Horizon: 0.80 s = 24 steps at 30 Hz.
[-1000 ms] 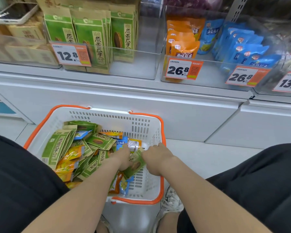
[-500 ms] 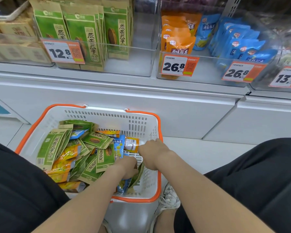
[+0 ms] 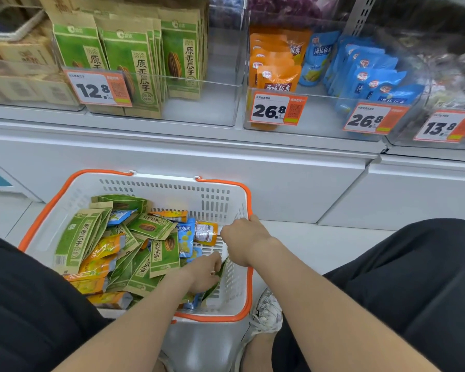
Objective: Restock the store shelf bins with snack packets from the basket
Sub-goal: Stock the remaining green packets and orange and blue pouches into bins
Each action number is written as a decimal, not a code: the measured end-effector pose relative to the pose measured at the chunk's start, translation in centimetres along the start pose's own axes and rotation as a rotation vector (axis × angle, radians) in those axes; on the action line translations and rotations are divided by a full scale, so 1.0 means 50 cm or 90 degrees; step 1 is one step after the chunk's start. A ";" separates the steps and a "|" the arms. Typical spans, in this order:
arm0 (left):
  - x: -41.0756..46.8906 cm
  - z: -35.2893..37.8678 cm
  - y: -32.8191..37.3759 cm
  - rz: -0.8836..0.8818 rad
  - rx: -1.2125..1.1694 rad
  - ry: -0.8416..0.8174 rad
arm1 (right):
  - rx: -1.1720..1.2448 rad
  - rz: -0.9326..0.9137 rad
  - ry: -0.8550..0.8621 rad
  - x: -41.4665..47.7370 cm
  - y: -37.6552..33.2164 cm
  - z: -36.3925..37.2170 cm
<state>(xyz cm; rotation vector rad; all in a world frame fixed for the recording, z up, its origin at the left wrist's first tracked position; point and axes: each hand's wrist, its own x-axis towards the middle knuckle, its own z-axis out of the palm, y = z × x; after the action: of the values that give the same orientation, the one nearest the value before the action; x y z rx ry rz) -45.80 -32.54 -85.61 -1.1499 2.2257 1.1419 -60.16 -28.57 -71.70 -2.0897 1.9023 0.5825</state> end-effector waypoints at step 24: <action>-0.075 -0.142 -0.002 0.014 -0.236 0.324 | 0.074 -0.058 0.106 0.055 0.022 -0.006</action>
<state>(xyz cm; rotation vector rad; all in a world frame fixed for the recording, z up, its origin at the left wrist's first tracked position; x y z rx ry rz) -43.32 -36.43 -79.03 -1.7332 2.4503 1.4411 -61.04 -31.30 -72.61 -2.1961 1.8655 0.2785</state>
